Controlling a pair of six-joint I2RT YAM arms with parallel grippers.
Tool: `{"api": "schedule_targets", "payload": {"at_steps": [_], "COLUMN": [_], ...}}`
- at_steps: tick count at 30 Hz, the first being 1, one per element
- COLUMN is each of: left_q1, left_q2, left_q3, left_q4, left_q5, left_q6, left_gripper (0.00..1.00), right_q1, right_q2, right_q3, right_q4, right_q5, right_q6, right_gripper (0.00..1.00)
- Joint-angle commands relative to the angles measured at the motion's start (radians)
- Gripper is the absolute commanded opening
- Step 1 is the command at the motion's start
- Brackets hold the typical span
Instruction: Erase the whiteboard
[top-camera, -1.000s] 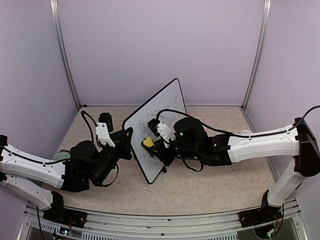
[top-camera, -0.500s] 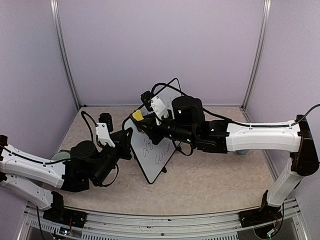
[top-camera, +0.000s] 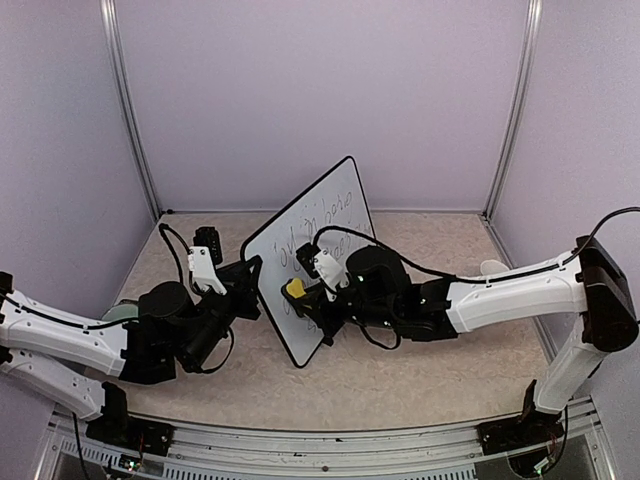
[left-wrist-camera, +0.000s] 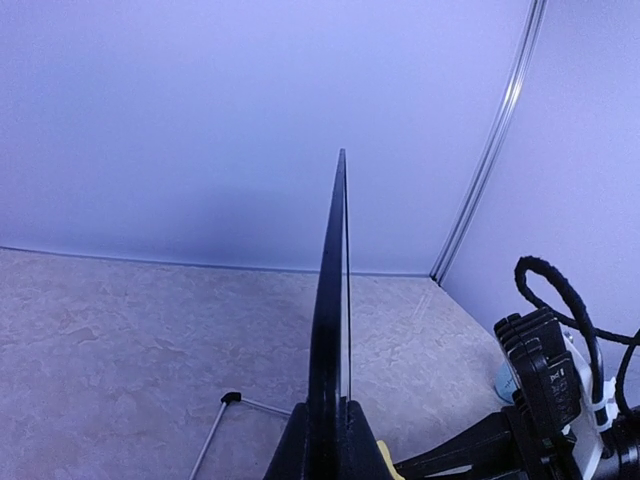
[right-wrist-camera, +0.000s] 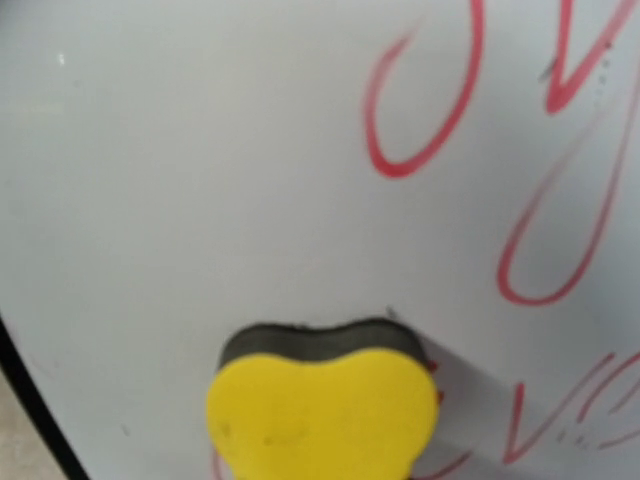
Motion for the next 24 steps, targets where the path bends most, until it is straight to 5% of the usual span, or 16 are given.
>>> {"api": "schedule_targets", "payload": {"at_steps": [1,13,24], "left_q1": [-0.005,-0.005,-0.001], "left_q2": [-0.020,-0.025,-0.019], "left_q3": [-0.006,-0.013,-0.013], "left_q4": [-0.023,-0.032,-0.028], "left_q5": [0.011,0.010,0.018], "left_q6": [0.086,0.079,0.076], "left_gripper": [0.00,0.00,0.00], "right_q1": [0.003,-0.050,-0.051], "right_q2": [0.015,0.033,0.074], "right_q3": [0.052,0.306,0.029], "right_q4": [-0.043,-0.116,0.005], "right_q5": [0.000,0.045,-0.091], "right_q6": [-0.012,-0.117,0.016], "right_gripper": [0.00,0.00,0.00]}}
